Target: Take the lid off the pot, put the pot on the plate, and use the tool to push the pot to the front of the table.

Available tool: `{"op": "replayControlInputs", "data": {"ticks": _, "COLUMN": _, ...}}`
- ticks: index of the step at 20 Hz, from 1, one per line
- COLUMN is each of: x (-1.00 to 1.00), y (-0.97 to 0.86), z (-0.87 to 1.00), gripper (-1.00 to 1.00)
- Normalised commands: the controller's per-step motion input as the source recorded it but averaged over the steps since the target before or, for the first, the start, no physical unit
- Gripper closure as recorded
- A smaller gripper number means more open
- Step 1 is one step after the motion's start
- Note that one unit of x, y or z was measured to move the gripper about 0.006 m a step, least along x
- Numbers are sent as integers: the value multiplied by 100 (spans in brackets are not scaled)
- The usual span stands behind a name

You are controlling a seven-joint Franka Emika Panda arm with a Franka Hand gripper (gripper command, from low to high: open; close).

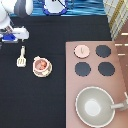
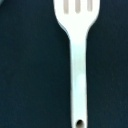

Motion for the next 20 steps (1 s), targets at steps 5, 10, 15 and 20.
{"op": "replayControlInputs", "data": {"ticks": 5, "x": 4, "y": 8, "z": -70, "gripper": -100}}
{"op": "replayControlInputs", "data": {"ticks": 10, "x": 3, "y": 21, "z": -63, "gripper": -100}}
{"op": "replayControlInputs", "data": {"ticks": 15, "x": -4, "y": 6, "z": -68, "gripper": -100}}
{"op": "replayControlInputs", "data": {"ticks": 20, "x": -18, "y": 0, "z": -19, "gripper": 100}}
